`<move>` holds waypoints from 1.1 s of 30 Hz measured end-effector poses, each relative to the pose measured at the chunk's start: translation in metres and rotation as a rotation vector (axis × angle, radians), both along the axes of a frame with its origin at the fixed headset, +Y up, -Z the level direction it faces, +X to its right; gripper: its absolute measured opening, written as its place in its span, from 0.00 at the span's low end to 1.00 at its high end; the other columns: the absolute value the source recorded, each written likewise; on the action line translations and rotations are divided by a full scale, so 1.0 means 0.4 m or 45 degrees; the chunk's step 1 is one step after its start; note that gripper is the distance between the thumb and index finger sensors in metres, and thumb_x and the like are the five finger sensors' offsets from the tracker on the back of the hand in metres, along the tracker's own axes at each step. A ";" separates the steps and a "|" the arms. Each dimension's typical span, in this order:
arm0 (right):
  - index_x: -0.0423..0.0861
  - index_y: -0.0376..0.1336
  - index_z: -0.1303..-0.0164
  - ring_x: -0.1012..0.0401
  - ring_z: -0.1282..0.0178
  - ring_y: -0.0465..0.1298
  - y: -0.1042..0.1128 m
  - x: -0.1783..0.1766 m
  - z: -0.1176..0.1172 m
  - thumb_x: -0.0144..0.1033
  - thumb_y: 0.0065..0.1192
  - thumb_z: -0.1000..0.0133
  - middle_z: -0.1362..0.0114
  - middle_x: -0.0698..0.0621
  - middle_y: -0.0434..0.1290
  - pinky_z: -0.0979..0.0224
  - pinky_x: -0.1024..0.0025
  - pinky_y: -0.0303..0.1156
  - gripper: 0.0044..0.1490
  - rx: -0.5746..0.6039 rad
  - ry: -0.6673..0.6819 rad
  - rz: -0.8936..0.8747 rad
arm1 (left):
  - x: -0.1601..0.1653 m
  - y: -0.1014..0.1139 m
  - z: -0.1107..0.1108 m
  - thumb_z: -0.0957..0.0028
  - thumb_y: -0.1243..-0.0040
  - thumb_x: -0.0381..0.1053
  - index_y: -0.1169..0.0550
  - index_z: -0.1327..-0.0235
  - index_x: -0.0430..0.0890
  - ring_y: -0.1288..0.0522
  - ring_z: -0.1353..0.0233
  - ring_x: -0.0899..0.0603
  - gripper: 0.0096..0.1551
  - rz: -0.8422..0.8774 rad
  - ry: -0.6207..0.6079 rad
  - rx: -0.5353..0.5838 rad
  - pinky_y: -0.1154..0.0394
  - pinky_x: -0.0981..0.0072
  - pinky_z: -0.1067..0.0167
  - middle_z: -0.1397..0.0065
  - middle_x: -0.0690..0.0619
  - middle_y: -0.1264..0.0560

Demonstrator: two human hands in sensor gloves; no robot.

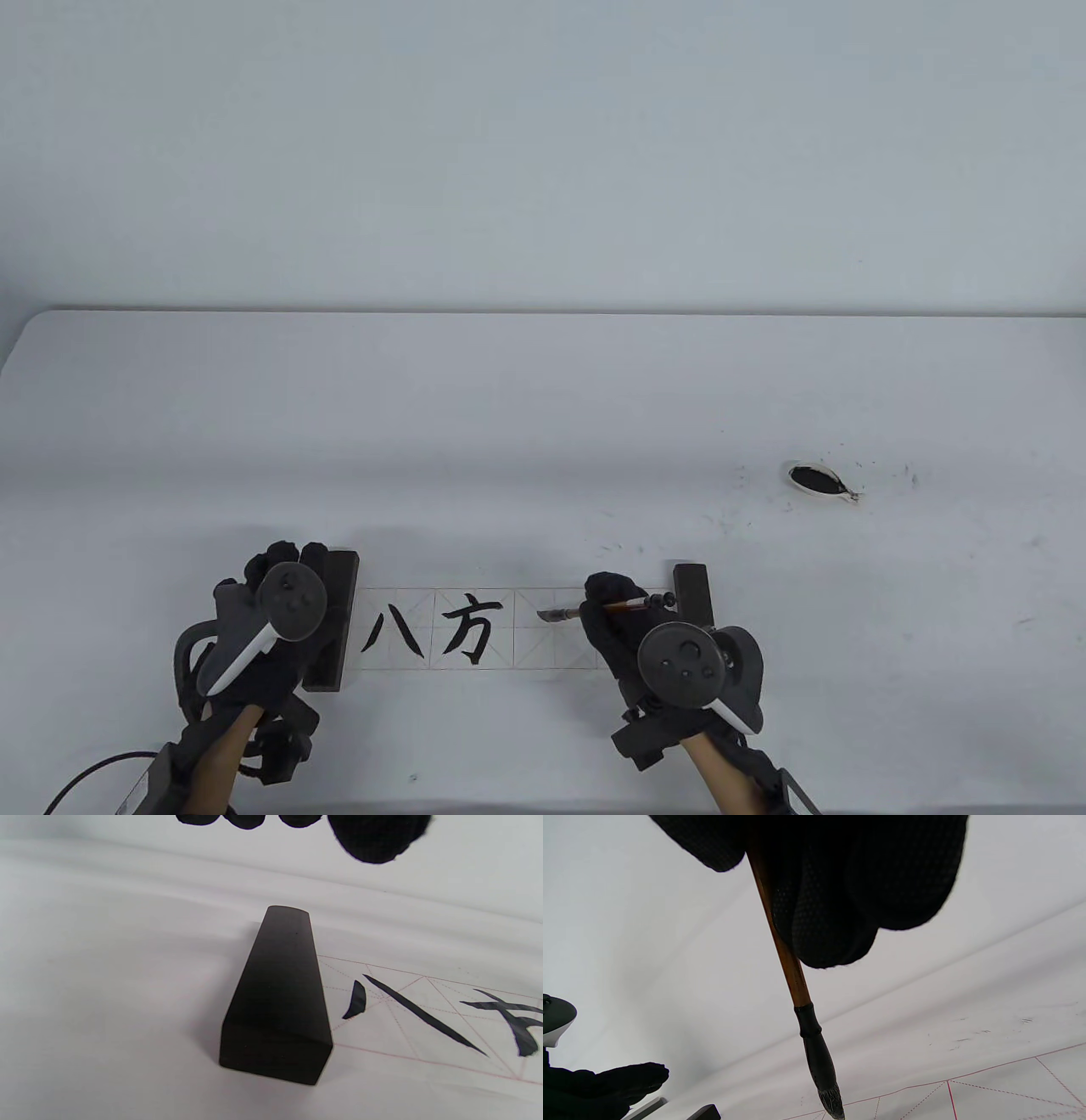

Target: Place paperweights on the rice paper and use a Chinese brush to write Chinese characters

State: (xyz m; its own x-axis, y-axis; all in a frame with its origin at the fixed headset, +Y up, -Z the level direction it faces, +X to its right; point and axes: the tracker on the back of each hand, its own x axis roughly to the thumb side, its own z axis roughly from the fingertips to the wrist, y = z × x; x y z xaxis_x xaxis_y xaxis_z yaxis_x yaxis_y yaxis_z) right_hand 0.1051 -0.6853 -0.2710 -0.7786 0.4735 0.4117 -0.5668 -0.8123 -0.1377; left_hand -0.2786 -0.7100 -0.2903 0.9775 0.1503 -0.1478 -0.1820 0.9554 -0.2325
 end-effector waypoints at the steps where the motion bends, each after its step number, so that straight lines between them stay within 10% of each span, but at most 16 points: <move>1: 0.37 0.63 0.36 0.54 0.53 0.83 -0.001 0.000 -0.001 0.43 0.54 0.38 0.43 0.40 0.79 0.52 0.63 0.80 0.28 -0.004 0.001 -0.003 | 0.000 -0.001 0.000 0.43 0.53 0.63 0.57 0.11 0.58 0.58 0.08 0.34 0.49 -0.001 -0.002 0.002 0.63 0.34 0.18 0.07 0.46 0.59; 33: 0.36 0.64 0.37 0.54 0.53 0.83 0.008 -0.007 0.021 0.42 0.54 0.38 0.44 0.40 0.79 0.52 0.63 0.80 0.28 -0.014 -0.037 0.003 | 0.002 -0.004 0.000 0.44 0.53 0.63 0.57 0.11 0.58 0.58 0.08 0.34 0.49 -0.006 -0.009 -0.004 0.63 0.34 0.18 0.07 0.46 0.59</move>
